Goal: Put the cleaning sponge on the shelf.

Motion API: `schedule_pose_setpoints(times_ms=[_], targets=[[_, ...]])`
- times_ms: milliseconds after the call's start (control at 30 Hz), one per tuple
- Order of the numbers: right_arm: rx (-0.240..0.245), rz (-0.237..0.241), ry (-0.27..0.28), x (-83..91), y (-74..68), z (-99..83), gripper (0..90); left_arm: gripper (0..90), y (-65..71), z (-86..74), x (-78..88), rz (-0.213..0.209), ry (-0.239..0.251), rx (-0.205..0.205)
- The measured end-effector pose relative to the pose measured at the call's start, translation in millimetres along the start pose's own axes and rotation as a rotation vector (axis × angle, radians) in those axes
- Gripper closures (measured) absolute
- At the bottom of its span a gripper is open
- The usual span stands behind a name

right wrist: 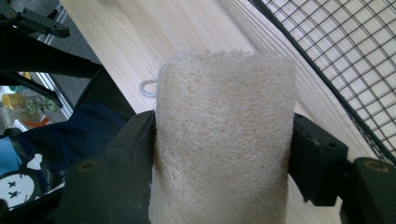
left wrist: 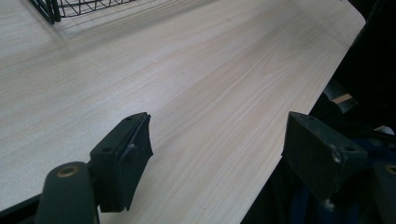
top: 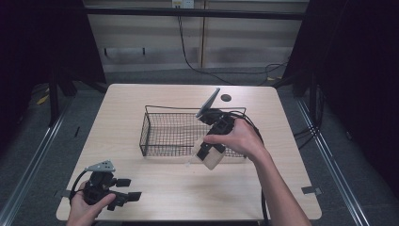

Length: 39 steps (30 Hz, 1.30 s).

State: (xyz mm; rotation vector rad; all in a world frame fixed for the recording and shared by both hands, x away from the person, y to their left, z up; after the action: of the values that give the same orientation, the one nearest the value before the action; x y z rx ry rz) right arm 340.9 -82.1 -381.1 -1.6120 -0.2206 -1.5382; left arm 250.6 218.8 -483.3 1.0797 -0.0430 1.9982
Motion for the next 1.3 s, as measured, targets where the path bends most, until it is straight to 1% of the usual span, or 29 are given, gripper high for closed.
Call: schedule_pose_setpoints(times_ms=[133, 233, 300, 333, 367, 400, 433, 533, 667, 833, 867, 900, 1067, 1200, 1267, 1300], targets=[[-0.009, 0.005, 0.011, 3.5, 3.5, 6.5, 30.7, 23.3, 0.3, -0.2, 0.4, -0.002, 0.000, -0.004], [-0.004, 0.006, 0.014, 5.1, 3.9, 9.5, 30.7, 23.3, 0.5, -0.2, 0.7, -0.005, 0.001, -0.003], [-0.008, 0.019, 0.036, 5.4, 4.7, 12.7, 30.7, 23.3, 0.2, -0.2, 0.7, 0.000, 0.004, -0.004], [-0.009, 0.012, 0.035, 4.7, 9.1, 14.4, 30.7, 23.3, 0.3, -0.3, 0.7, 0.000, 0.003, -0.003], [-0.009, 0.012, 0.035, 4.7, 9.1, 14.4, 30.7, 23.3, 0.2, -0.3, 0.7, -0.001, 0.002, -0.005], [-0.019, 0.009, 0.042, 4.5, 11.9, 15.4, 30.7, 23.3, 0.3, -0.4, 0.7, -0.002, 0.001, -0.005], [-0.043, 0.010, 0.048, 4.9, 14.9, 16.4, 30.7, 23.3, 0.4, -0.2, 0.7, -0.003, 0.003, -0.001], [-0.060, 0.001, 0.066, 6.4, 24.2, 17.8, 30.7, 23.3, 0.2, -0.1, 0.8, -0.001, 0.005, 0.000], [-0.103, -0.013, 0.088, 10.3, 35.4, 18.4, 30.7, 23.3, -0.3, -0.2, 1.4, -0.002, 0.005, -0.004], [-0.165, -0.032, 0.121, 15.4, 48.3, 17.8, 30.7, 23.3, 0.3, -0.2, 1.1, -0.003, 0.005, -0.001], [-0.185, -0.038, 0.126, 16.9, 51.9, 17.7, 30.7, 23.3, 0.2, -0.2, 1.0, -0.002, 0.006, -0.001], [-0.185, -0.038, 0.126, 16.9, 51.9, 17.7, 30.7, 23.3, 0.1, -0.2, 0.8, -0.001, 0.004, -0.002], [-0.238, -0.073, 0.144, 23.7, 62.3, 18.5, 30.7, 23.3, 0.6, -0.3, 0.1, -0.005, -0.003, -0.009], [-0.249, -0.082, 0.154, 26.4, 65.2, 20.5, 30.8, 23.3, 0.7, -0.2, 0.4, -0.007, 0.001, -0.007], [-0.244, -0.080, 0.161, 26.9, 65.1, 21.8, 30.8, 23.3, 0.8, -0.2, 0.5, -0.009, 0.001, -0.007], [-0.239, -0.087, 0.167, 27.0, 65.5, 22.5, 30.8, 23.2, 0.8, 0.0, 0.5, -0.010, 0.002, -0.007]])
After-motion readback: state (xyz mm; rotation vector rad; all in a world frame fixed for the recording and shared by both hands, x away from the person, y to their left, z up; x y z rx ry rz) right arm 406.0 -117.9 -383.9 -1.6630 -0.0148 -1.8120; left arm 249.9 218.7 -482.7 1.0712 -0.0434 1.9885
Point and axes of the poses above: each handheld gripper's, and its own axes: x roughly backward along the jaws, z roughly out of its top, y roughly to its right, the point moved 5 cm from there along -x, roughly forward along the jaws, and after that the axes turned 6 degrees about z, right-handed, at the moved point
